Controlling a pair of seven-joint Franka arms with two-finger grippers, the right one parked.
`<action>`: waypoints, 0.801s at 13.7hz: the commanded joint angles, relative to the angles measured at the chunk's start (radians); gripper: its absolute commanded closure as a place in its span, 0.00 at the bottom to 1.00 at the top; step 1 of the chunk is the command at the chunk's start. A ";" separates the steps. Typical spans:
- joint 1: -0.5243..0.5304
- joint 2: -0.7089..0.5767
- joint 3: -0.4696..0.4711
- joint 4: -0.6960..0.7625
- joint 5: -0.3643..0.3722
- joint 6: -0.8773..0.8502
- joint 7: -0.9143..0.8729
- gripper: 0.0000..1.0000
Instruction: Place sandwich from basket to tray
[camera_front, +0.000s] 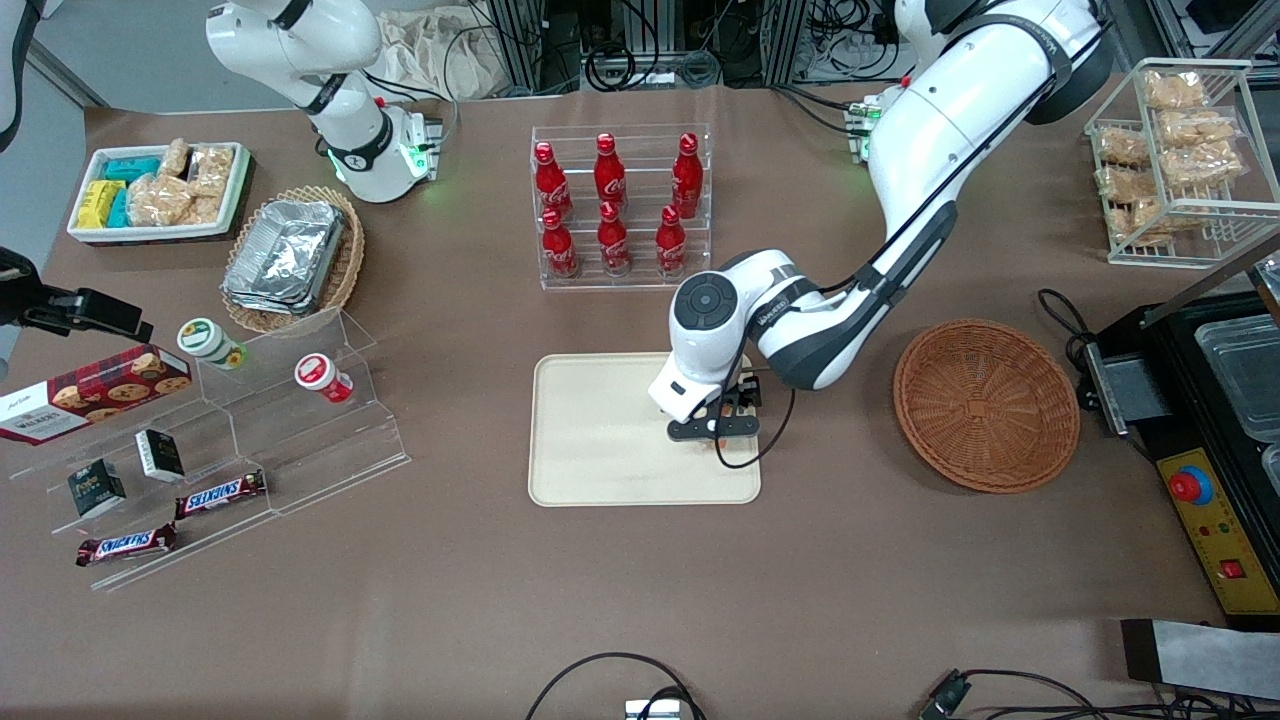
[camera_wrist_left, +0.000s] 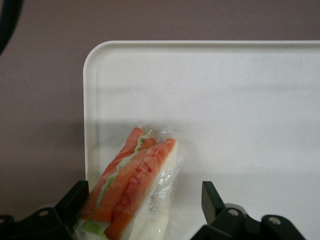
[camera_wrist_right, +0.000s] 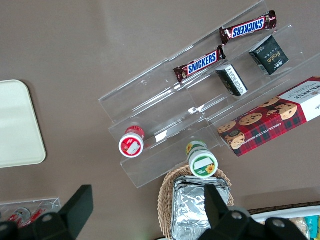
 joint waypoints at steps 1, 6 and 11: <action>-0.001 -0.013 0.003 0.027 0.007 -0.027 -0.021 0.00; 0.059 -0.111 0.023 0.070 -0.031 -0.139 -0.037 0.00; 0.142 -0.240 0.024 0.072 -0.095 -0.197 -0.018 0.00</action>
